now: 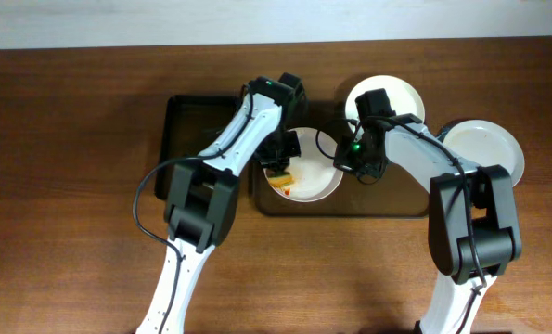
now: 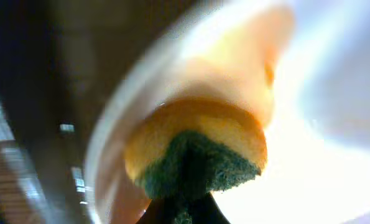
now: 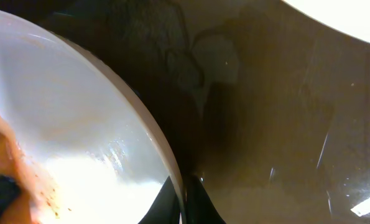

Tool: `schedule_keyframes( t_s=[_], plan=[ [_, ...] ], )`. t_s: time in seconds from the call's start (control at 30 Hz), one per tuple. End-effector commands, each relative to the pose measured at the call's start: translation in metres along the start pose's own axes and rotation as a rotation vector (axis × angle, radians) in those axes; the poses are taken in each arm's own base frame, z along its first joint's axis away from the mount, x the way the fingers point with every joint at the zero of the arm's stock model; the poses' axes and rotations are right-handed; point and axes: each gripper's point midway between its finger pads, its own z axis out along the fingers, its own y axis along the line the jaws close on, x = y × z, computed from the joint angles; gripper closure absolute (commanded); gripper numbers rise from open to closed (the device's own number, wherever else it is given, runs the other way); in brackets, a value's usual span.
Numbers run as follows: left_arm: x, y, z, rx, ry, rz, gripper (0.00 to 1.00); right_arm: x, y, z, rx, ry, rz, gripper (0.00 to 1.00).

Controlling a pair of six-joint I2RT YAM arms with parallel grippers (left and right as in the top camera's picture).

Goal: Clean dirty plates on tray and stack at the side
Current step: 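Scrub the second plate with the sponge in the left gripper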

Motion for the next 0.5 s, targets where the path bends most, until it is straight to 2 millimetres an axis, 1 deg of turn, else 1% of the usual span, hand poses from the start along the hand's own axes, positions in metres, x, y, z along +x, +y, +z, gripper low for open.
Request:
schedule_keyframes(
  t_s=[0.0, 0.03, 0.1, 0.13, 0.17, 0.2, 0.3, 0.33, 0.37, 0.47],
  plan=[
    [0.067, -0.011, 0.062, 0.128, 0.386, 0.119, 1.0, 0.009, -0.02, 0.017, 0.063, 0.036, 0.041, 0.96],
    [0.071, -0.006, 0.059, 0.12, 0.414, 0.113, 1.0, 0.009, -0.02, 0.017, 0.063, 0.036, 0.04, 0.96],
    [0.078, -0.002, 0.051, 0.14, 0.456, 0.139, 1.0, 0.009, -0.019, 0.017, 0.059, 0.035, 0.039, 0.96],
    [0.079, 0.002, 0.046, 0.135, 0.471, 0.126, 1.0, 0.008, -0.019, 0.017, 0.057, 0.033, 0.039, 0.96],
    [0.076, 0.003, 0.042, 0.14, 0.463, 0.123, 1.0, 0.008, -0.018, 0.017, 0.053, 0.033, 0.039, 0.96],
    [0.066, 0.0, 0.042, 0.153, 0.424, 0.135, 1.0, 0.008, -0.017, 0.017, 0.049, 0.033, 0.039, 0.96],
    [0.027, -0.021, 0.048, 0.231, 0.251, 0.203, 1.0, 0.008, -0.016, 0.017, 0.042, 0.035, 0.038, 0.96],
    [0.012, -0.022, 0.051, 0.218, 0.188, 0.2, 1.0, 0.008, -0.016, 0.017, 0.042, 0.035, 0.038, 0.96],
    [-0.001, -0.018, 0.054, 0.172, 0.131, 0.16, 1.0, 0.008, -0.016, 0.017, 0.042, 0.035, 0.038, 0.96],
    [-0.032, -0.003, 0.058, 0.052, -0.011, 0.075, 1.0, 0.008, -0.016, 0.017, 0.042, 0.035, 0.038, 0.96]
  ],
)
